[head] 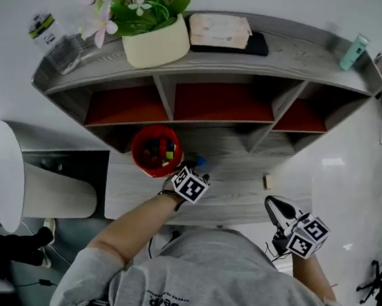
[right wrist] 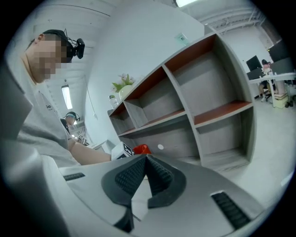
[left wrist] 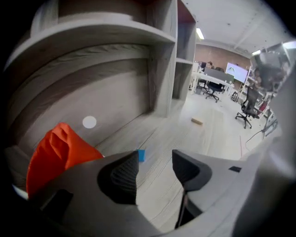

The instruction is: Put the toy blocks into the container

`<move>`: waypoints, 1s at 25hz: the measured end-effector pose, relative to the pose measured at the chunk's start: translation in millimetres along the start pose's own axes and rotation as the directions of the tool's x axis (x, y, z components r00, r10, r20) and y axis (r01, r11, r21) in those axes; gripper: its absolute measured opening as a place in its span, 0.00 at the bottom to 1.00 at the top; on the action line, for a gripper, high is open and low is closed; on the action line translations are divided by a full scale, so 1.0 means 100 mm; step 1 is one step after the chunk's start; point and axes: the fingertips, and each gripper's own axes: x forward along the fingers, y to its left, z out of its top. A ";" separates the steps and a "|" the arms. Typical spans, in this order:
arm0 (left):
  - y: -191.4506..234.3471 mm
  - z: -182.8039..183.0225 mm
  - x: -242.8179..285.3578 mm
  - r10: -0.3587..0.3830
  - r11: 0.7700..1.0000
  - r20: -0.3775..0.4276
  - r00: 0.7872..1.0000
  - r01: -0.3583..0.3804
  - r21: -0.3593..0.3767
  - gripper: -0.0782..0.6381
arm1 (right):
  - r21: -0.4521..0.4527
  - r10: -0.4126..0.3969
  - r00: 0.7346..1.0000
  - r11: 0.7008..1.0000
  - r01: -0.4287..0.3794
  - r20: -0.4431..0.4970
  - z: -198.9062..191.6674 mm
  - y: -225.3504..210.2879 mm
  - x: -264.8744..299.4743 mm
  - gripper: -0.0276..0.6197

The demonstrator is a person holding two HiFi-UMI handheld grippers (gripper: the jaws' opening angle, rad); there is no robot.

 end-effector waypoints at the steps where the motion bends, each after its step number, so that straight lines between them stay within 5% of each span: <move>1: 0.01 -0.05 0.15 0.025 1.000 -0.022 0.999 -0.024 0.009 0.48 | 0.010 -0.014 1.000 1.000 0.014 -0.003 -0.03 -0.07 -0.06 0.07; 10: 0.34 -0.22 1.01 0.206 0.979 -0.156 0.966 -0.201 0.044 0.48 | 0.086 -0.088 0.995 0.992 0.091 -0.037 -0.27 -0.51 -0.46 0.07; 16: 0.48 -0.36 1.31 0.198 0.978 -0.236 0.951 -0.209 -0.020 0.48 | 0.113 -0.104 0.994 0.988 0.108 -0.041 -0.37 -0.69 -0.54 0.07; 20: 0.41 -0.37 1.36 0.150 0.986 -0.223 0.963 -0.162 -0.037 0.35 | 0.119 -0.102 0.994 0.987 0.106 -0.042 -0.40 -0.74 -0.53 0.07; 25: 0.26 -0.26 1.28 0.104 0.994 -0.183 0.978 -0.109 -0.017 0.35 | 0.112 -0.089 0.995 0.989 0.092 -0.032 -0.38 -0.71 -0.45 0.07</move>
